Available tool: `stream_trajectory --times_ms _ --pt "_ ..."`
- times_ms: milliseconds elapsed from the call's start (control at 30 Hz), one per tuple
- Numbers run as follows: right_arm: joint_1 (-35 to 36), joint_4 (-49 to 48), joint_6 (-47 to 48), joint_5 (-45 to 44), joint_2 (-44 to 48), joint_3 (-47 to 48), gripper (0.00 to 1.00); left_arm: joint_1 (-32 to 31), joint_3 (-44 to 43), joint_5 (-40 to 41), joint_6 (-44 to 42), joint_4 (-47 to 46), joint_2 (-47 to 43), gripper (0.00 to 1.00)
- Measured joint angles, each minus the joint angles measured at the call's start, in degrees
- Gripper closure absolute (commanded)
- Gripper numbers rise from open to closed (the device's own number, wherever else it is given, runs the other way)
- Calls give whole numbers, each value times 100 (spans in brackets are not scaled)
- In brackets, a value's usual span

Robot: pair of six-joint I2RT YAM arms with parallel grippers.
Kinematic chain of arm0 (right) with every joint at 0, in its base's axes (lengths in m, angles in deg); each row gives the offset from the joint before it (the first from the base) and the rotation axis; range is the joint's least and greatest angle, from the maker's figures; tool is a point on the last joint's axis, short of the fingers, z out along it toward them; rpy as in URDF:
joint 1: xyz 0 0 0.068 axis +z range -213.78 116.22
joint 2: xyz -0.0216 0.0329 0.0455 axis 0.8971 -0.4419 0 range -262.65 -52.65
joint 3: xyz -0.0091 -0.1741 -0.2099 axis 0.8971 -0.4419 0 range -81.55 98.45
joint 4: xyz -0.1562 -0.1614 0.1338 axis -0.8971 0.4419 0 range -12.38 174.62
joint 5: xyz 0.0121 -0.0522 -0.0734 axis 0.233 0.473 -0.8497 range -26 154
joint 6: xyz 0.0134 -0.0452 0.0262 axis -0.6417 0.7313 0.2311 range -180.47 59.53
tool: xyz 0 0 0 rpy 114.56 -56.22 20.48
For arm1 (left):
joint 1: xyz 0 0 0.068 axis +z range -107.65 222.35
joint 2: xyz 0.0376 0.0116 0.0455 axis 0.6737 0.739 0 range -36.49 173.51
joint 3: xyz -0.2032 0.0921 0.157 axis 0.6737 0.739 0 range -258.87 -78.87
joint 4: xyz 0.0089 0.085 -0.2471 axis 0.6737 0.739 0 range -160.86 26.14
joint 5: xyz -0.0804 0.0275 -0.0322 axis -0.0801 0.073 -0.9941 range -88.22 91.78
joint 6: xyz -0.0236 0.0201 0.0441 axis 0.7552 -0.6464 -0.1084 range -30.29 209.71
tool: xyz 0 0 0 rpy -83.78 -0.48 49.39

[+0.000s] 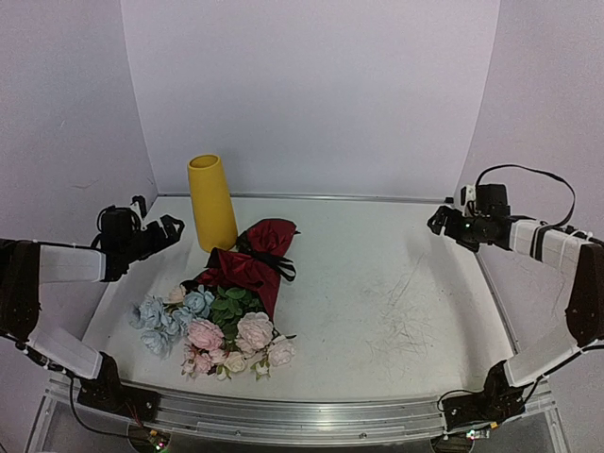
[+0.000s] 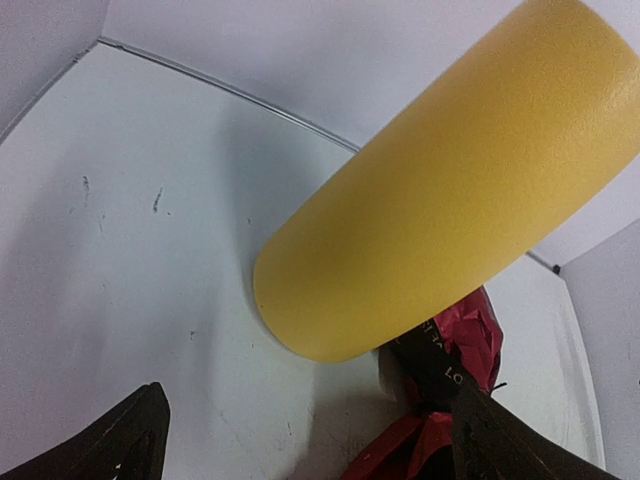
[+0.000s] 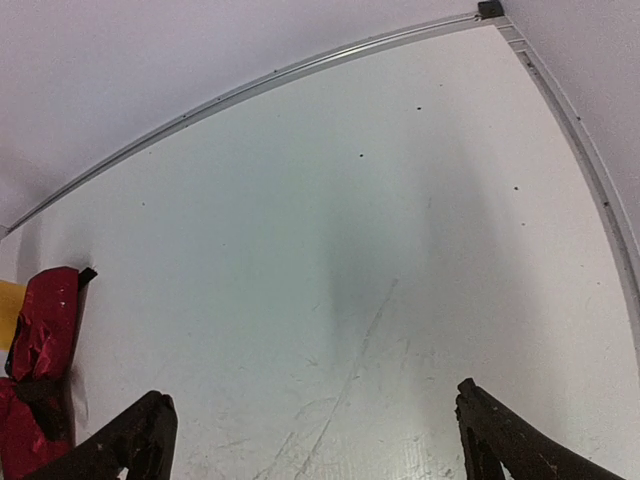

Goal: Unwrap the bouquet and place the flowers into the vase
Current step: Adjust the fake flower at the center of the board.

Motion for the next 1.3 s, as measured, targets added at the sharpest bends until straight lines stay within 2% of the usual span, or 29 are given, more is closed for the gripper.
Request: stream_trajectory --times_ms 300,567,733,967,1100,1200,1300 --pt "1217 -37 -200 203 -743 526 4 -78 -405 -496 -598 689 313 2" --pt "1808 -131 -354 526 -1488 1088 6 -290 -459 -867 -1080 1119 430 3" --pt "2121 -181 -468 641 -1960 1414 6 -315 -466 -1177 -1243 1286 569 12" --pt "2466 -232 -636 765 -2385 1752 6 -360 -625 -1628 -1299 1329 906 16" --pt "2546 -257 -679 820 -2467 1799 7 -443 -646 -1870 -1306 1375 1066 21" --pt "2554 -271 -721 834 -2468 1799 9 -548 -646 -1941 -1333 1436 1156 27" --pt "2579 -300 -758 850 -2468 1799 9 -655 -648 -1949 -1365 1476 1270 40"
